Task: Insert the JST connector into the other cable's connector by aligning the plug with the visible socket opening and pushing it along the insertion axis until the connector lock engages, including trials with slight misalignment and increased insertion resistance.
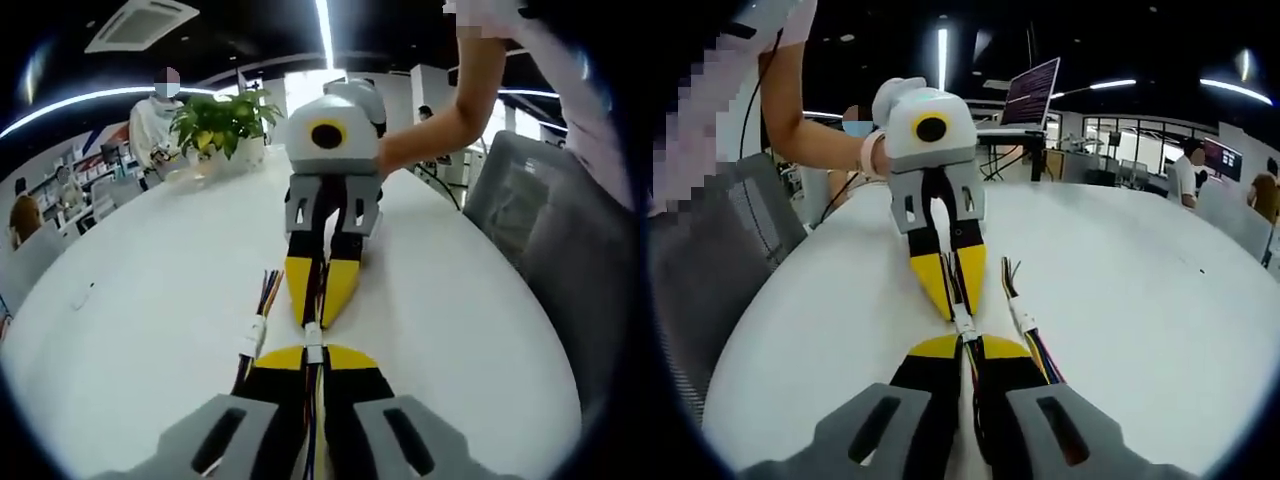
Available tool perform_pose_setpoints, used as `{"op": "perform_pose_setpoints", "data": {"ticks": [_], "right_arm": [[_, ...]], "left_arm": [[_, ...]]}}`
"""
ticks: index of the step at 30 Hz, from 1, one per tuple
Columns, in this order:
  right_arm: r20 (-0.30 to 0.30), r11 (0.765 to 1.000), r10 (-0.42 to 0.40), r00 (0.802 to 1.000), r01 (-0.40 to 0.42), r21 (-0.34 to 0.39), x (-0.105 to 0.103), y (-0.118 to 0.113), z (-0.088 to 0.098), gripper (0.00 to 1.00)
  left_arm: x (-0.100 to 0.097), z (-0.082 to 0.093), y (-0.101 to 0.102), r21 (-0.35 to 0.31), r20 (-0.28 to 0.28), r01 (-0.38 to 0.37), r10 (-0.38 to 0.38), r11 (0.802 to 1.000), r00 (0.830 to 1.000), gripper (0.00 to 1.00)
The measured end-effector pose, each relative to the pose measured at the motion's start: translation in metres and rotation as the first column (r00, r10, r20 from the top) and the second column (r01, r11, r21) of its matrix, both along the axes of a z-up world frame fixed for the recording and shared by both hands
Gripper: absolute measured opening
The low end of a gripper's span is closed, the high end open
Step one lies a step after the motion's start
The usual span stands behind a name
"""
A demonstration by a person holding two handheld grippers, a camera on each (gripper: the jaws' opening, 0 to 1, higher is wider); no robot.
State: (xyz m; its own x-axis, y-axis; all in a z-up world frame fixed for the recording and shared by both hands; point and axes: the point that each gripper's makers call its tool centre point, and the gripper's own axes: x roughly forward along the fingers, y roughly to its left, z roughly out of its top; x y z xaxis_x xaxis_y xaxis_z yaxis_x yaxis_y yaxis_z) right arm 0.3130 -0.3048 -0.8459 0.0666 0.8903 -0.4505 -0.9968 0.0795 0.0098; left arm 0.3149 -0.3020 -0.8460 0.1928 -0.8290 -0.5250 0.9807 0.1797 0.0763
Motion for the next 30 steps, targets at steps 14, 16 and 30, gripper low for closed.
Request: {"op": "perform_pose_setpoints", "data": {"ticks": [14, 16, 30], "right_arm": [[0.042, 1.0, -0.009, 0.999, 0.008, 0.014, 0.0004, 0.0001, -0.0045, 0.04], [0.045, 1.0, -0.011, 0.999, 0.011, 0.013, 0.0003, 0.0003, -0.004, 0.04], [0.058, 0.999, -0.047, 0.997, 0.046, 0.008, 0.0038, -0.0035, -0.0041, 0.08]], "left_arm": [[-0.0002, -0.0021, 0.0009, -0.013, -0.02, -0.012, 0.011, 1.0, 1.0, 0.0], [-0.0003, -0.0021, 0.0012, -0.015, -0.018, -0.015, 0.015, 1.0, 1.0, 0.0], [-0.0008, -0.0022, 0.0038, -0.027, -0.044, -0.059, 0.057, 0.998, 0.997, 0.01]]}}
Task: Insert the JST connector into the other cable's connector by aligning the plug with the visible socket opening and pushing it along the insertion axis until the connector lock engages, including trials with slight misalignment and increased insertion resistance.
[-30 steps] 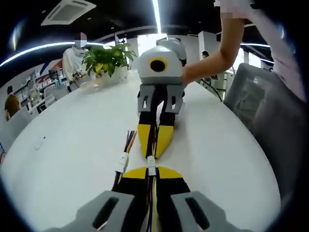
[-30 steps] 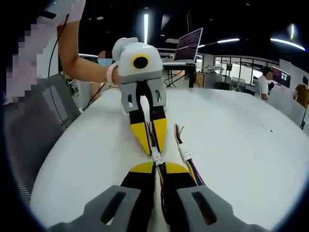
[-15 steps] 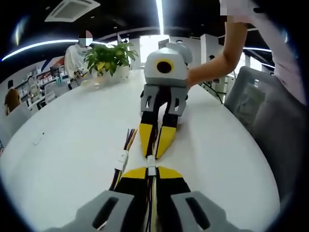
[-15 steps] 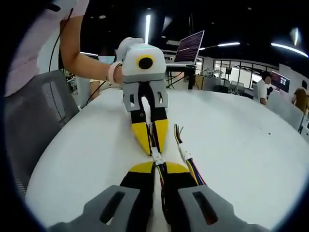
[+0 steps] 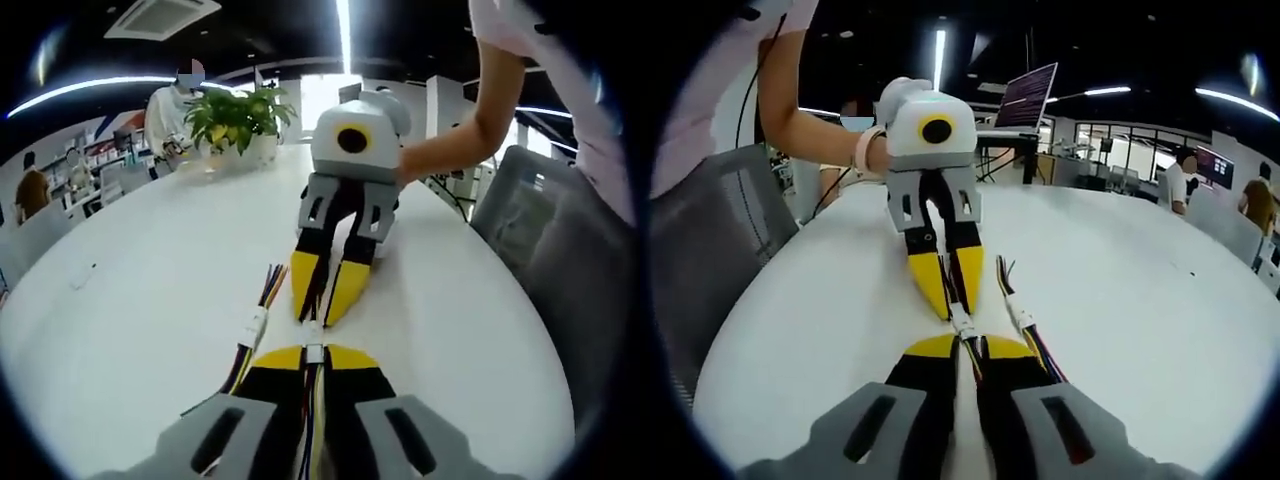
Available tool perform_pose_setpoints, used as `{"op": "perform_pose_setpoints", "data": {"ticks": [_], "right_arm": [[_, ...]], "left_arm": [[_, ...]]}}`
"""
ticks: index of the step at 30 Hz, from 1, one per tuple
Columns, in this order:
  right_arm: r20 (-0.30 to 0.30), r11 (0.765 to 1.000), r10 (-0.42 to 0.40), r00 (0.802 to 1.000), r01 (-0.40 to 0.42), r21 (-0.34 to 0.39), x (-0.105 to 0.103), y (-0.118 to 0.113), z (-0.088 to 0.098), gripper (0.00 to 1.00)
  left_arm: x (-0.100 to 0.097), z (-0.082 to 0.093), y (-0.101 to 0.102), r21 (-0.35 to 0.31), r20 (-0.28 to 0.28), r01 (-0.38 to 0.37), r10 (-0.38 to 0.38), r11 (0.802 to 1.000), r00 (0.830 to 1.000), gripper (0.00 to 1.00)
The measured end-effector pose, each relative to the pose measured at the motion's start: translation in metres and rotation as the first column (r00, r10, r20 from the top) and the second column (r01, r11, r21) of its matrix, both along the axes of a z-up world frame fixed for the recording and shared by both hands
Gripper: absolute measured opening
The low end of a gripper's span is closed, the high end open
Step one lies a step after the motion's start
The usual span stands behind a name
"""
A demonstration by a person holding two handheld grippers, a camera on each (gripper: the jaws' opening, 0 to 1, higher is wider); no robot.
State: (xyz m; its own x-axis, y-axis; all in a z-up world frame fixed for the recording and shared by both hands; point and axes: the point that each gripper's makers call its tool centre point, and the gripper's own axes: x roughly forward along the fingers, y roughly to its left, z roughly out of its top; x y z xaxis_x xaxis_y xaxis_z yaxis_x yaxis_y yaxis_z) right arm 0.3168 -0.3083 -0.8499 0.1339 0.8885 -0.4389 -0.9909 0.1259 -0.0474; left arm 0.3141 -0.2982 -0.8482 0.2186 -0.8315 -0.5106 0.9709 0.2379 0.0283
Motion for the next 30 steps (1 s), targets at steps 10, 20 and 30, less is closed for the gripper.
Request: {"op": "perform_pose_setpoints", "data": {"ticks": [10, 20, 30], "right_arm": [[-0.01, 0.999, -0.039, 0.999, 0.039, -0.021, -0.005, -0.009, 0.001, 0.13], [0.011, 0.997, -0.078, 0.997, 0.079, -0.023, -0.023, -0.012, 0.013, 0.23], [0.011, 0.991, -0.129, 0.992, 0.129, -0.022, -0.032, -0.026, 0.028, 0.34]], "left_arm": [[-0.002, 0.0, 0.003, 0.01, -0.007, -0.021, 0.021, 1.0, 1.0, 0.05], [-0.012, 0.009, 0.008, 0.043, 0.001, -0.046, 0.046, 0.998, 0.999, 0.18], [-0.013, 0.051, 0.014, -0.063, 0.021, -0.143, 0.145, 0.988, 0.989, 0.3]]}}
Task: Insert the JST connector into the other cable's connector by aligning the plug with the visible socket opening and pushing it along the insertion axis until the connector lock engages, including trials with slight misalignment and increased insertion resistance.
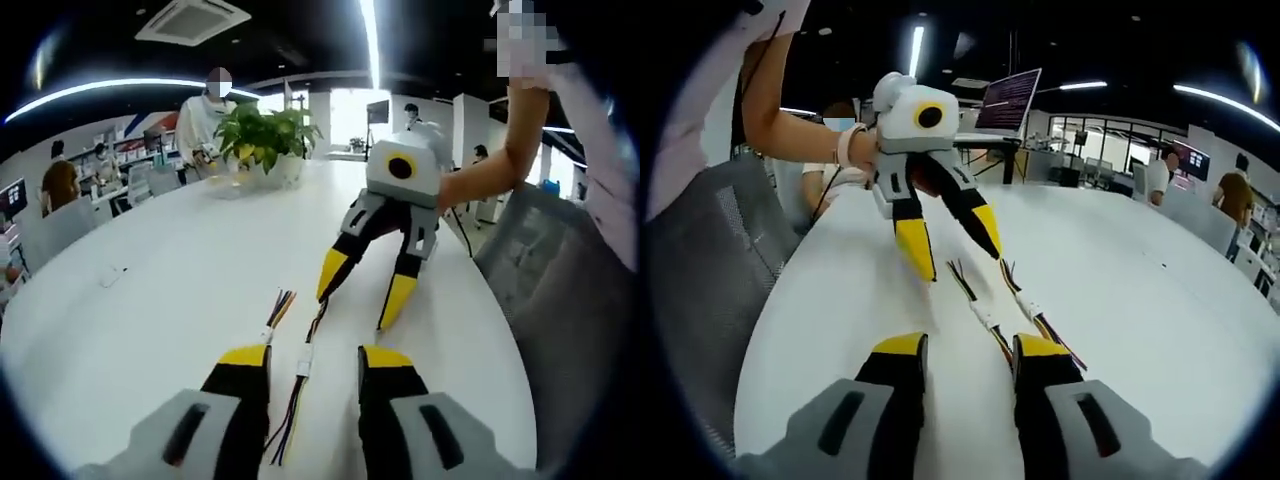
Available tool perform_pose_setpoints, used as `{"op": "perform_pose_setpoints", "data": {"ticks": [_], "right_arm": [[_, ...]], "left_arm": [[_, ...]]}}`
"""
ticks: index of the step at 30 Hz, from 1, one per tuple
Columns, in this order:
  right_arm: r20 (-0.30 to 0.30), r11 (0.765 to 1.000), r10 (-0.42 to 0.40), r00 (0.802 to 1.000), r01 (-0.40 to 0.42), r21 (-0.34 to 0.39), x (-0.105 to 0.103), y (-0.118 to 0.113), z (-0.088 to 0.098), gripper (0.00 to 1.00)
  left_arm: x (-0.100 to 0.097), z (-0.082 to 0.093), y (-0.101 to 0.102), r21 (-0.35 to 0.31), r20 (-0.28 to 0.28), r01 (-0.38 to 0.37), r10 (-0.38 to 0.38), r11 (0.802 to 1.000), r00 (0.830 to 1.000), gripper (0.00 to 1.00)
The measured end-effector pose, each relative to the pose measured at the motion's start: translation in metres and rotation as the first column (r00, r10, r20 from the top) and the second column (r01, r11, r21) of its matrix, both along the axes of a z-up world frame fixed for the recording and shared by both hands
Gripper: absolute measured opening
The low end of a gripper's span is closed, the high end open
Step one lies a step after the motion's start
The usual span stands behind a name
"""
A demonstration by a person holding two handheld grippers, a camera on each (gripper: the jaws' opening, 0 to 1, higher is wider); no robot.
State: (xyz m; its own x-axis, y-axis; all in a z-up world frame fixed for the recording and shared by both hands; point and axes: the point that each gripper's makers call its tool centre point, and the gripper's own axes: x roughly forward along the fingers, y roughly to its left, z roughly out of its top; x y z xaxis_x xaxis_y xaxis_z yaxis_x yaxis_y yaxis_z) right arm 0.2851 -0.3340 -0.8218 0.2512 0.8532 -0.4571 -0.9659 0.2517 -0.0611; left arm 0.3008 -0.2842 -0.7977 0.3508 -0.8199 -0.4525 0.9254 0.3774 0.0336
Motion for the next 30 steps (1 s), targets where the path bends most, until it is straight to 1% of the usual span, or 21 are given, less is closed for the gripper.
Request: {"op": "perform_pose_setpoints", "data": {"ticks": [2, 3, 4, 5, 6, 7, 9, 10, 11, 12, 15, 17, 19, 21, 23, 25, 27, 30], "right_arm": [[-0.007, 1.0, -0.021, 1.0, 0.021, 0.001, 0.0, -0.004, 0.002, 0.37], [-0.009, 0.999, -0.038, 0.999, 0.038, -0.003, 0.002, -0.006, 0.001, 0.4], [-0.015, 0.999, -0.051, 0.999, 0.051, -0.005, 0.003, -0.007, 0.001, 0.43], [-0.024, 0.998, -0.068, 0.997, 0.068, -0.01, 0.004, -0.01, 0.0, 0.47], [-0.027, 0.997, -0.083, 0.996, 0.083, -0.01, 0.005, -0.011, -0.001, 0.51], [-0.028, 0.996, -0.091, 0.995, 0.091, -0.009, 0.006, -0.012, 0.0, 0.55], [-0.044, 0.993, -0.116, 0.992, 0.116, -0.013, 0.007, -0.015, -0.001, 0.63], [-0.051, 0.992, -0.129, 0.99, 0.128, -0.017, 0.007, -0.016, -0.002, 0.67], [-0.053, 0.991, -0.136, 0.989, 0.135, -0.022, 0.007, -0.017, -0.002, 0.71], [-0.05, 0.989, -0.143, 0.988, 0.142, -0.027, 0.008, -0.017, -0.002, 0.75], [-0.057, 0.986, -0.161, 0.985, 0.159, -0.046, 0.008, -0.02, -0.003, 0.84], [-0.068, 0.985, -0.17, 0.983, 0.167, -0.044, 0.008, -0.02, -0.003, 0.87], [-0.085, 0.984, -0.176, 0.981, 0.173, -0.04, 0.007, -0.02, -0.003, 0.88], [-0.105, 0.982, -0.188, 0.977, 0.184, -0.043, 0.006, -0.021, -0.003, 0.92], [-0.11, 0.981, -0.192, 0.975, 0.188, -0.047, 0.005, -0.022, -0.003, 0.95], [-0.116, 0.979, -0.2, 0.973, 0.195, -0.058, 0.003, -0.023, -0.004, 0.99], [-0.119, 0.976, -0.212, 0.97, 0.204, -0.073, 0.001, -0.026, -0.005, 1.0], [-0.126, 0.974, -0.219, 0.968, 0.209, -0.085, -0.001, -0.028, -0.004, 1.0]], "left_arm": [[0.003, 0.002, 0.004, 0.0, 0.0, -0.031, 0.031, 1.0, 1.0, 0.33], [0.004, 0.0, 0.007, 0.007, -0.009, -0.056, 0.056, 0.998, 0.998, 0.37], [0.006, -0.002, 0.011, 0.009, -0.035, -0.097, 0.097, 0.995, 0.995, 0.41], [0.007, -0.003, 0.013, 0.004, -0.038, -0.115, 0.115, 0.993, 0.993, 0.46], [0.007, -0.003, 0.014, 0.003, -0.025, -0.111, 0.111, 0.994, 0.993, 0.51], [0.008, -0.003, 0.016, 0.001, -0.023, -0.128, 0.128, 0.992, 0.992, 0.53], [0.007, -0.006, 0.019, 0.009, -0.031, -0.144, 0.144, 0.99, 0.989, 0.6], [0.007, -0.008, 0.022, 0.015, -0.046, -0.169, 0.17, 0.985, 0.984, 0.65], [0.008, -0.01, 0.025, 0.026, -0.053, -0.19, 0.191, 0.982, 0.98, 0.7], [0.006, -0.013, 0.026, 0.04, -0.057, -0.193, 0.195, 0.98, 0.979, 0.76], [0.003, -0.017, 0.03, 0.072, -0.063, -0.207, 0.212, 0.976, 0.975, 0.82], [0.001, -0.017, 0.03, 0.075, -0.07, -0.22, 0.226, 0.973, 0.972, 0.87], [-0.001, -0.016, 0.031, 0.07, -0.065, -0.229, 0.233, 0.971, 0.97, 0.89], [-0.003, -0.016, 0.033, 0.068, -0.065, -0.248, 0.253, 0.966, 0.965, 0.97], [-0.004, -0.015, 0.034, 0.068, -0.05, -0.252, 0.255, 0.965, 0.966, 0.99], [-0.007, -0.013, 0.035, 0.061, -0.059, -0.258, 0.262, 0.964, 0.963, 0.99], [-0.009, -0.014, 0.037, 0.08, -0.055, -0.262, 0.267, 0.962, 0.962, 0.99], [-0.011, -0.013, 0.041, 0.09, -0.057, -0.278, 0.283, 0.956, 0.957, 0.99]]}}
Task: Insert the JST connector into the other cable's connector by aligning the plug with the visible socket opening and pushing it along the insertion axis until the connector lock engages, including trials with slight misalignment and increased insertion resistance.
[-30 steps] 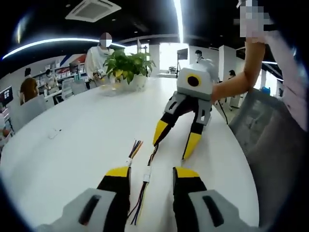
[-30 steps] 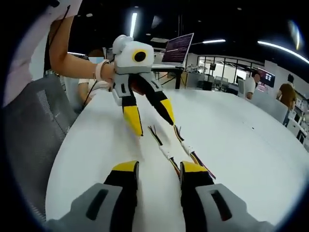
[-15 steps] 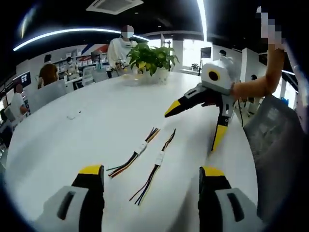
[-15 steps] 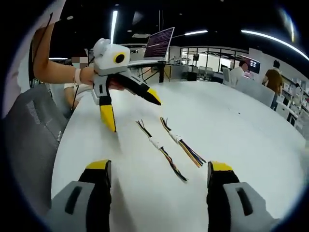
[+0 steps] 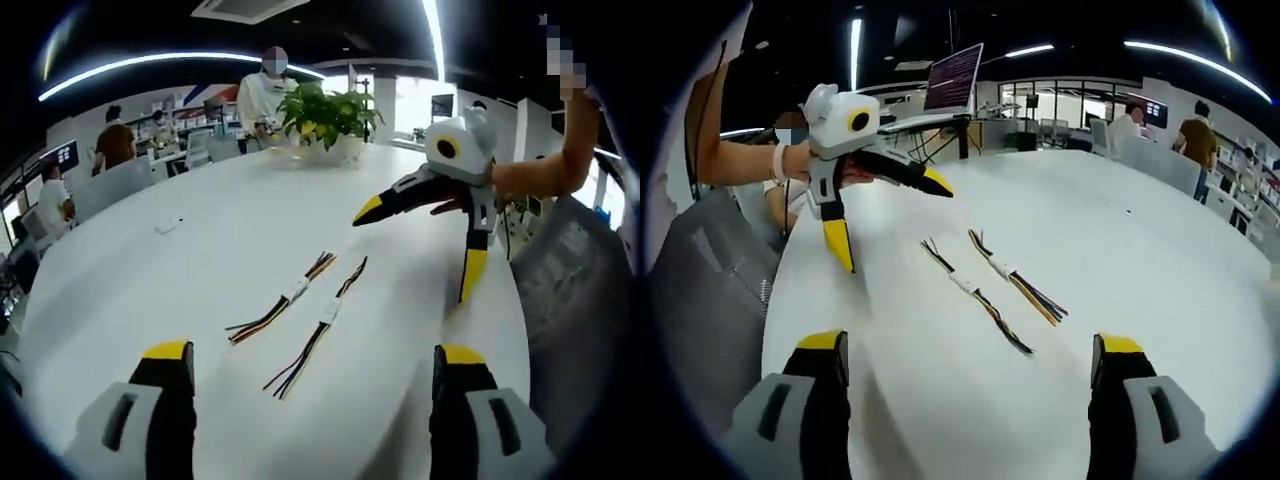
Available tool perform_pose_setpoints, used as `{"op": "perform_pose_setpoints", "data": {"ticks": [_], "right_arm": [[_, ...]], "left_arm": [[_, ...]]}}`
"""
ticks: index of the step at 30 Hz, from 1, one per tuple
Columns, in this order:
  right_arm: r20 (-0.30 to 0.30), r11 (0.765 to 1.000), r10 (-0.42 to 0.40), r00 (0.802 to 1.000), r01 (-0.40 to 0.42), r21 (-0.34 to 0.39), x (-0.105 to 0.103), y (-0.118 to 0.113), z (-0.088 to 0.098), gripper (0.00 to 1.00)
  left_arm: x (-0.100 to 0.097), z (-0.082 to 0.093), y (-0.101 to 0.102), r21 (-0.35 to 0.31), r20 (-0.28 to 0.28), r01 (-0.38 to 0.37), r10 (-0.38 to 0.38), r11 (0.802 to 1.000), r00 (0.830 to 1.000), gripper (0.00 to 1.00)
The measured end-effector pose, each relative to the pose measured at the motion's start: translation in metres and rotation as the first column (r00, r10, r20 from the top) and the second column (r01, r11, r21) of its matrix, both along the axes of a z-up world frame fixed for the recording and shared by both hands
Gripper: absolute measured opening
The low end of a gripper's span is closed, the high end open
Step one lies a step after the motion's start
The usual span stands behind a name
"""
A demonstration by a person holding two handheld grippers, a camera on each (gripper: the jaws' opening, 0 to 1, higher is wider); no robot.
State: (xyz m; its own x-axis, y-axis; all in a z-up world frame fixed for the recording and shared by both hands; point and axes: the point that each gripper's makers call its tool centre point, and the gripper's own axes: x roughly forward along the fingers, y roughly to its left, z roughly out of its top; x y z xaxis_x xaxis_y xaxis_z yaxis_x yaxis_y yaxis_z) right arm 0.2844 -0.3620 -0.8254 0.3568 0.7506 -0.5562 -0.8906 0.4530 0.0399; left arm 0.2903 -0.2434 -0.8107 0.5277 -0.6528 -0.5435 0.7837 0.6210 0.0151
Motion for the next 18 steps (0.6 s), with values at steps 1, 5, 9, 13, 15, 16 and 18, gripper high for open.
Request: {"op": "perform_pose_setpoints", "data": {"ticks": [1, 5, 9, 13, 15, 16, 18], "right_arm": [[-0.003, 1.0, -0.002, 1.0, 0.002, -0.003, -0.002, -0.001, 0.002, 1.0], [-0.005, 1.0, -0.009, 1.0, 0.009, -0.013, -0.004, -0.003, 0.006, 1.0], [0.001, 0.998, -0.022, 1.0, 0.022, -0.064, -0.005, -0.01, 0.007, 1.0], [-0.006, 0.998, -0.038, 0.999, 0.038, -0.057, -0.008, -0.014, 0.016, 1.0], [-0.007, 0.998, -0.044, 0.999, 0.043, -0.054, -0.011, -0.015, 0.021, 1.0], [-0.003, 0.997, -0.045, 0.999, 0.045, -0.055, -0.012, -0.015, 0.021, 1.0], [-0.006, 0.997, -0.05, 0.999, 0.049, -0.066, -0.015, -0.018, 0.021, 1.0]], "left_arm": [[-0.001, 0.001, 0.001, -0.001, 0.001, -0.004, 0.004, 1.0, 1.0, 0.99], [-0.005, 0.007, 0.004, -0.005, 0.0, -0.014, 0.014, 1.0, 1.0, 0.99], [-0.01, 0.013, 0.007, 0.022, 0.028, -0.01, 0.01, 1.0, 1.0, 0.99], [-0.015, 0.01, 0.013, 0.021, 0.007, -0.031, 0.031, 0.999, 0.999, 0.99], [-0.02, 0.01, 0.012, 0.031, 0.008, -0.041, 0.04, 0.999, 0.999, 0.99], [-0.021, 0.011, 0.013, 0.049, 0.02, -0.03, 0.029, 0.998, 0.999, 0.99], [-0.026, 0.013, 0.01, 0.061, 0.031, -0.025, 0.023, 0.998, 0.999, 0.99]]}}
